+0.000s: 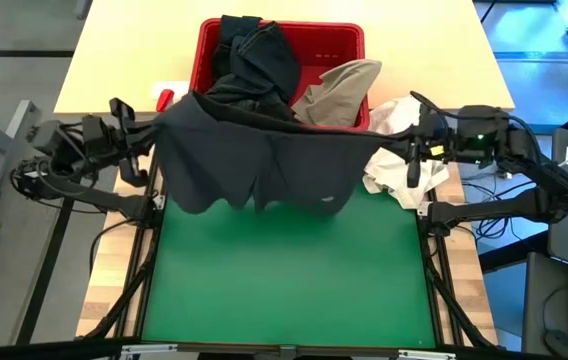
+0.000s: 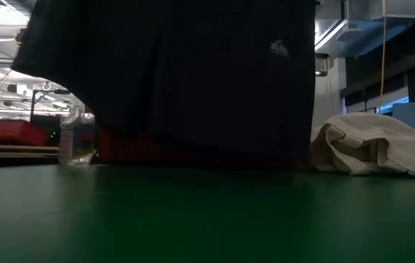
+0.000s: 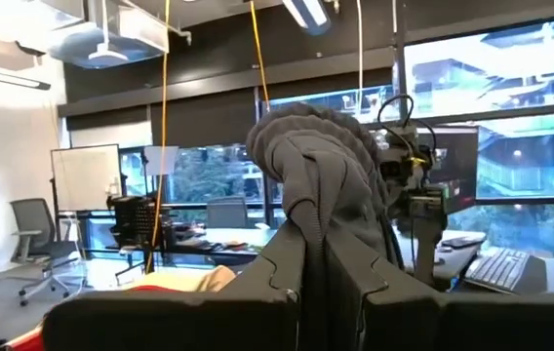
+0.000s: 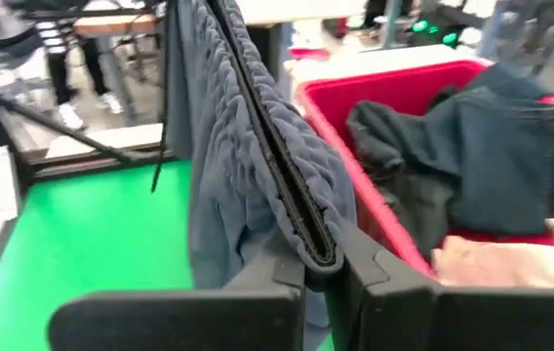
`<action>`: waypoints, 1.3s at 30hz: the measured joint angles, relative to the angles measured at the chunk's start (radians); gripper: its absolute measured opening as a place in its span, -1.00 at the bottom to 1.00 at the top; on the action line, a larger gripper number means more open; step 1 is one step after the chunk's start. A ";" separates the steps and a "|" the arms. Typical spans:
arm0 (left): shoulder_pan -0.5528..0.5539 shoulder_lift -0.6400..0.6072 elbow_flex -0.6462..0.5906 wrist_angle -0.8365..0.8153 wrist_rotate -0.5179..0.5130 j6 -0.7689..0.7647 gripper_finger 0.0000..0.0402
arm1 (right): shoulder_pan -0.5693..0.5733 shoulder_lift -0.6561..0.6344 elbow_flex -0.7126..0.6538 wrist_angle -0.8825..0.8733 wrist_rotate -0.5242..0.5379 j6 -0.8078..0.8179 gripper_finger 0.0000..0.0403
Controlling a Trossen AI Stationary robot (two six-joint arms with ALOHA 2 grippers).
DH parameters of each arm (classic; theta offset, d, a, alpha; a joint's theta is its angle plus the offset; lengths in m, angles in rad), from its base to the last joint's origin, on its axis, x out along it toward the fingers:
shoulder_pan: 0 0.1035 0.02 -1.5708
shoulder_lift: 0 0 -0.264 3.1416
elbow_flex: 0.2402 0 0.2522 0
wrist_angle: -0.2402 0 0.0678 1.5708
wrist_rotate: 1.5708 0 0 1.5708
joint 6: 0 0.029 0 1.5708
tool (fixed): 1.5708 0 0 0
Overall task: Fold Laundry from Bin
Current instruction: Fold the black shorts
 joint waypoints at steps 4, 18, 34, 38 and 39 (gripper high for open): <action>0.000 0.000 0.000 -0.016 0.002 0.000 -0.93 | 0.000 -0.002 0.001 -0.013 -0.077 -0.008 -0.95; 0.000 0.016 0.002 -0.044 0.209 -0.228 -0.93 | 0.108 -0.022 0.002 -0.006 -0.227 0.056 -0.94; 0.018 0.102 -0.054 -0.186 -0.419 0.045 -0.93 | 0.053 0.079 -0.194 -0.003 0.243 0.037 -0.89; 0.054 0.149 -0.057 -0.134 -0.403 0.111 -0.93 | 0.004 0.110 -0.226 0.095 0.327 -0.027 -0.90; 0.057 0.156 -0.057 -0.120 -0.379 0.110 -0.93 | 0.005 0.116 -0.226 0.125 0.330 -0.031 -0.92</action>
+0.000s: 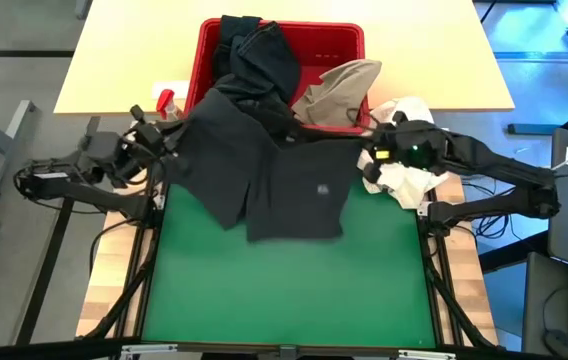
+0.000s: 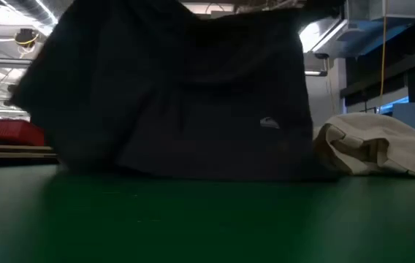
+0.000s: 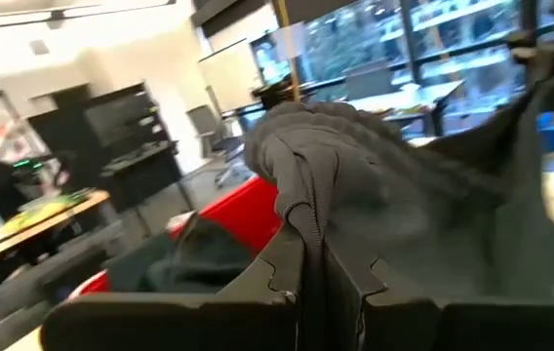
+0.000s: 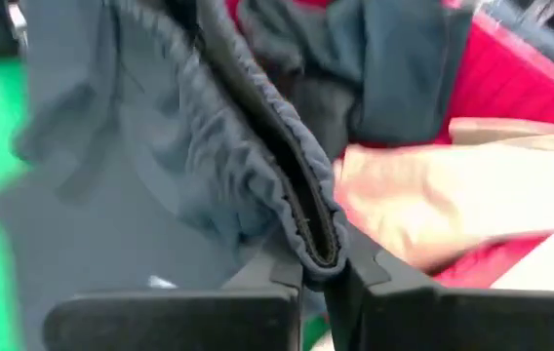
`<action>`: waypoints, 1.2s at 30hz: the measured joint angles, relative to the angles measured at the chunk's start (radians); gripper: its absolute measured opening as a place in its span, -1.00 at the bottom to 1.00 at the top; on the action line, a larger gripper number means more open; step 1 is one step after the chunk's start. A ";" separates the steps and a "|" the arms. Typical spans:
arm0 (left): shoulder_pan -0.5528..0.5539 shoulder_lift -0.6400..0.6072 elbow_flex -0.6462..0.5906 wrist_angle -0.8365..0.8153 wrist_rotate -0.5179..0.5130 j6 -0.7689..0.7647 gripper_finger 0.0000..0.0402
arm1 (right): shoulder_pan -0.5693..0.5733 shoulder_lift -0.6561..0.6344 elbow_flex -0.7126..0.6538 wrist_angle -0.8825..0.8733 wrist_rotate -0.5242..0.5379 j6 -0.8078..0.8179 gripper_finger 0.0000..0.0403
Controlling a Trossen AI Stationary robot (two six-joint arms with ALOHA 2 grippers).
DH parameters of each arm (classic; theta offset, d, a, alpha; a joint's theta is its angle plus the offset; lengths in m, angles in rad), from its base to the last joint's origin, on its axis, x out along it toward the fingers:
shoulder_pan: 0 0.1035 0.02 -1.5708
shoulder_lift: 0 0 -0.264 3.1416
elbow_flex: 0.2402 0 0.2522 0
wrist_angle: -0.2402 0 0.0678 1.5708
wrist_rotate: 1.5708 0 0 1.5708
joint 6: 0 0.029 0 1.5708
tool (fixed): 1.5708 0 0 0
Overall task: Fold Laundry from Bin
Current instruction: Fold the black shorts
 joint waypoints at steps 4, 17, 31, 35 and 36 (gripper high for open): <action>0.016 0.027 0.000 0.009 0.088 -0.032 -0.93 | 0.002 0.034 0.001 0.068 -0.021 0.009 -0.94; -0.005 0.005 -0.001 -0.011 0.096 -0.049 -0.93 | 0.111 0.038 0.082 -0.018 -0.065 -0.034 -0.93; -0.141 -0.063 0.000 -0.042 0.775 -0.702 -0.93 | 0.466 0.024 0.318 -0.190 -0.311 0.257 -0.93; -0.196 -0.062 0.000 -0.031 0.955 -0.819 -0.93 | 0.590 0.023 0.327 -0.116 -0.437 0.364 -0.93; -0.210 -0.062 0.000 -0.031 0.968 -0.836 -0.93 | 0.618 0.024 0.327 -0.111 -0.454 0.386 -0.93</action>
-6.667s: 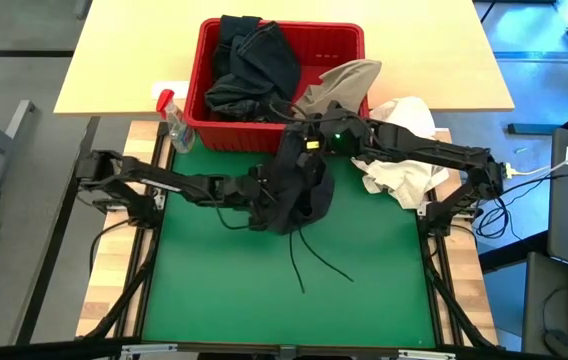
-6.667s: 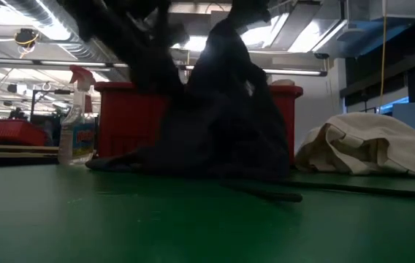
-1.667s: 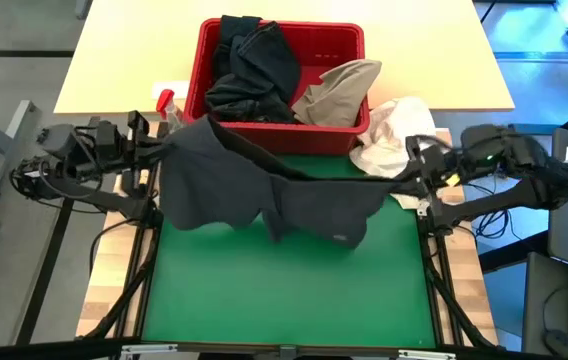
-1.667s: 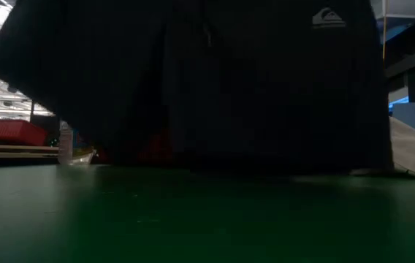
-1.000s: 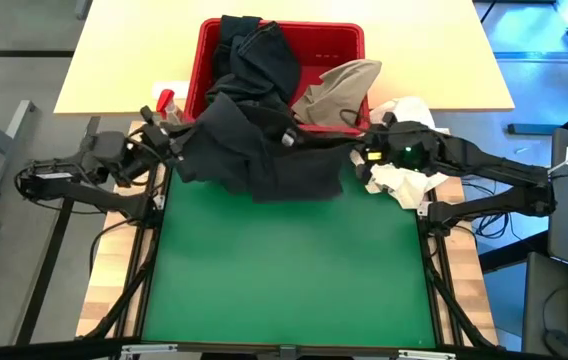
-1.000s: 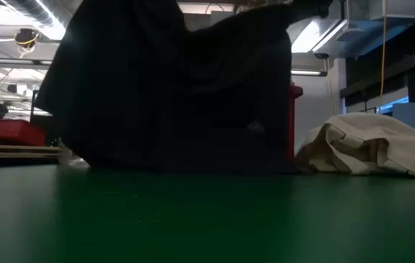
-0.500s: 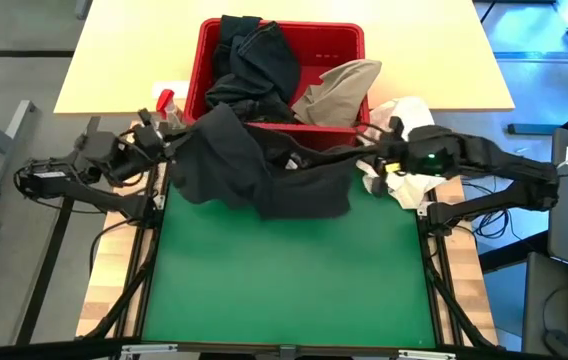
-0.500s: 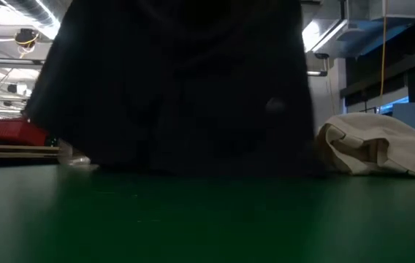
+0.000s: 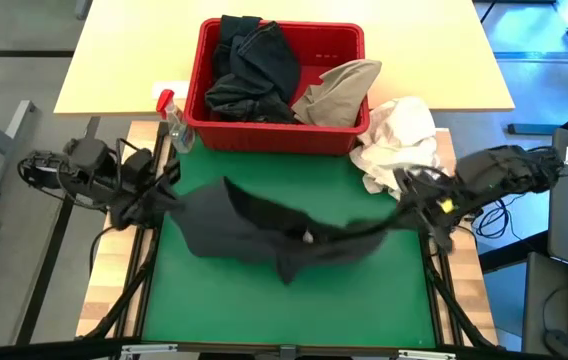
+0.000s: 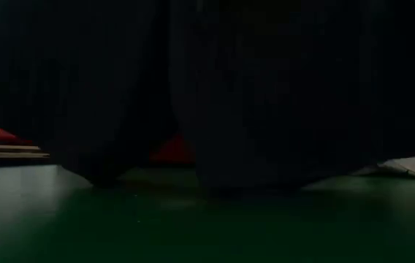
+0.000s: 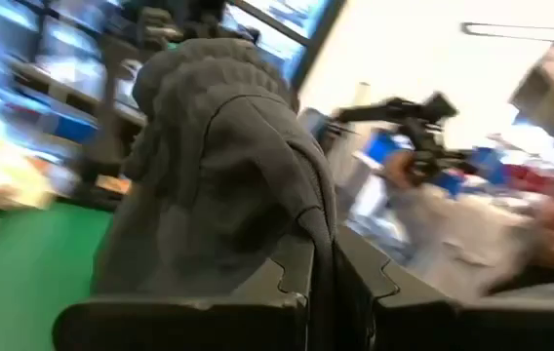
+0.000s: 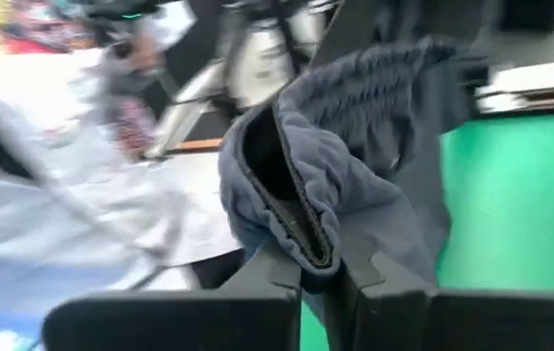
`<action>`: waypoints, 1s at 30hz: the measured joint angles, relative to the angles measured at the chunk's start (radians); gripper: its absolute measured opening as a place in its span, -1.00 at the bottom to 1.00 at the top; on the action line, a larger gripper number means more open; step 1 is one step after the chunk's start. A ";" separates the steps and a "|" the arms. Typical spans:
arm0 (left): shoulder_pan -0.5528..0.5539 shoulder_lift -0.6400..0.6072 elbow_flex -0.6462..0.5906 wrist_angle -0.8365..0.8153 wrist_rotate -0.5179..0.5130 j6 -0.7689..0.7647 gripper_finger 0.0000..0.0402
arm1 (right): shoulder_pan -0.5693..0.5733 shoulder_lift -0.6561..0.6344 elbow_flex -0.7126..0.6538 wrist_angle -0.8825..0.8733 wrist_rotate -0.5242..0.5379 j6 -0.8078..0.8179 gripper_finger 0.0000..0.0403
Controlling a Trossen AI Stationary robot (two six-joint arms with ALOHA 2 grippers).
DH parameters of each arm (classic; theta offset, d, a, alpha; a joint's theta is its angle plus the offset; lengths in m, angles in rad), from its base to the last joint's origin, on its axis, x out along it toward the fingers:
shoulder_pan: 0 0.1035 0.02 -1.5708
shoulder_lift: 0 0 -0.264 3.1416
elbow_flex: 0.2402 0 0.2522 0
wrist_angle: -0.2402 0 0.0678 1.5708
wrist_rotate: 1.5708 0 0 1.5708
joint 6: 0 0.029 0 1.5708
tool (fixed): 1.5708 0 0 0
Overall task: Fold Laundry from Bin
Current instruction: Fold the black shorts
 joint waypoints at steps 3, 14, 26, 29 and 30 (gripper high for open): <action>-0.039 -0.001 0.000 -0.014 -0.045 0.029 -0.93 | 0.070 0.011 -0.005 -0.001 0.006 0.032 -0.92; -0.041 0.005 -0.144 -0.363 -0.947 -0.020 -0.93 | -0.069 0.021 -0.371 -0.162 0.498 0.015 -0.91; 0.090 0.019 -0.446 -0.266 -1.028 -0.135 -0.93 | -0.335 0.020 -0.852 0.172 0.570 -0.078 -0.92; 0.107 0.020 -0.462 -0.225 -1.033 -0.129 -0.93 | -0.378 0.020 -0.883 0.278 0.544 -0.095 -0.92; 0.111 0.020 -0.462 -0.219 -1.024 -0.125 -0.93 | -0.391 0.020 -0.884 0.303 0.517 -0.097 -0.92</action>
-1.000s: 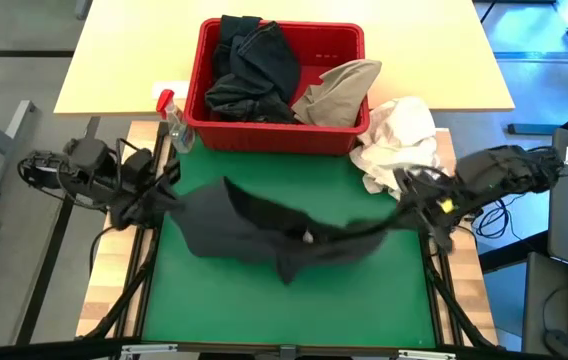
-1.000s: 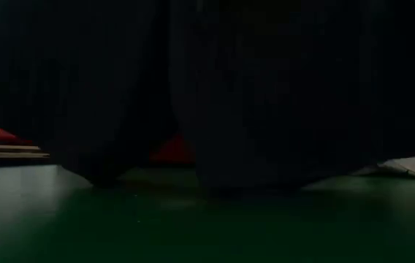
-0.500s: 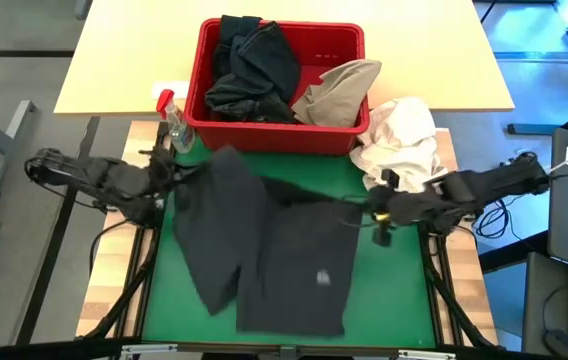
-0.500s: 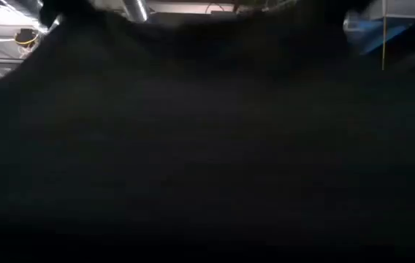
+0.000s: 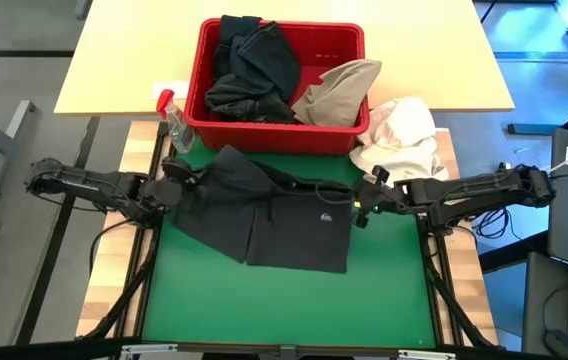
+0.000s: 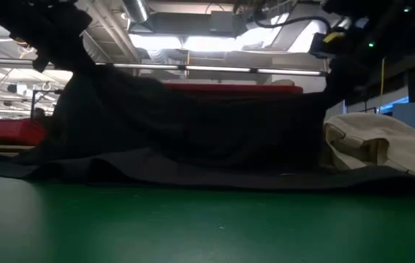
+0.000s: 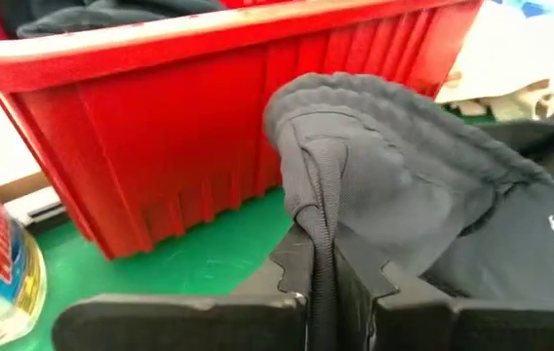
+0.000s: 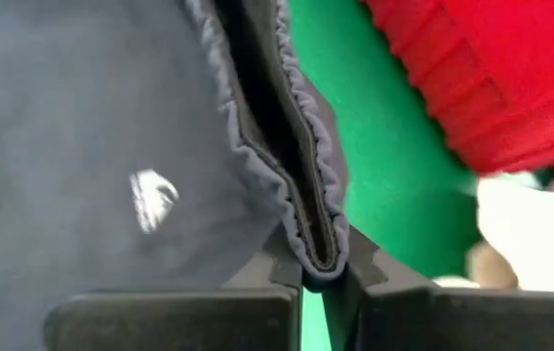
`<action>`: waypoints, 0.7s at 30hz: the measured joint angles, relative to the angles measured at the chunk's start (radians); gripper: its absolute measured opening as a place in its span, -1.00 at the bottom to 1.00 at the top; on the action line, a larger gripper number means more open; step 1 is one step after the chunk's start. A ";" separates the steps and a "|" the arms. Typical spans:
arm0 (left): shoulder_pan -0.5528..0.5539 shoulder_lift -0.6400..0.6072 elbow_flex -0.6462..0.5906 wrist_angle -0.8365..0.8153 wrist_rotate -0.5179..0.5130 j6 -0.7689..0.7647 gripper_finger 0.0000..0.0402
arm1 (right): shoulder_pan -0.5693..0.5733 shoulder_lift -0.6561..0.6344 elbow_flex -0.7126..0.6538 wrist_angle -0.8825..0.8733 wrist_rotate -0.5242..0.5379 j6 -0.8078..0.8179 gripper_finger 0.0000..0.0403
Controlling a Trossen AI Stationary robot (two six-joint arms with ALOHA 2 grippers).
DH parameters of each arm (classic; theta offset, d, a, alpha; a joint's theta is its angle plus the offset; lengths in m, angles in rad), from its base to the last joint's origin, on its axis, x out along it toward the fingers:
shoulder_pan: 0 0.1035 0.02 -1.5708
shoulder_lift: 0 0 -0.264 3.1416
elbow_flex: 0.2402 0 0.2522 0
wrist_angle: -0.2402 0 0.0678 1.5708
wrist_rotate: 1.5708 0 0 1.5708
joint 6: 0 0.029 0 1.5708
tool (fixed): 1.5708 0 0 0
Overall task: Fold Laundry from Bin
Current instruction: Fold the black shorts
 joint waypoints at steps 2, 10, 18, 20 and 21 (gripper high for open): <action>0.008 0.005 0.000 0.019 0.038 0.035 -0.93 | -0.019 0.000 0.000 0.043 -0.068 -0.003 -0.91; 0.045 0.006 0.000 0.066 0.018 0.149 -0.93 | -0.063 0.000 0.000 0.094 -0.132 -0.029 -0.92; 0.186 0.043 0.000 0.071 -0.040 0.143 -0.93 | -0.182 0.016 0.000 0.218 -0.093 -0.029 -0.93; 0.231 0.069 0.000 0.072 -0.043 0.145 -0.93 | -0.228 0.040 0.000 0.248 -0.094 -0.035 -0.92; 0.251 0.085 0.000 0.072 -0.043 0.153 -0.93 | -0.248 0.054 0.000 0.267 -0.097 -0.043 -0.91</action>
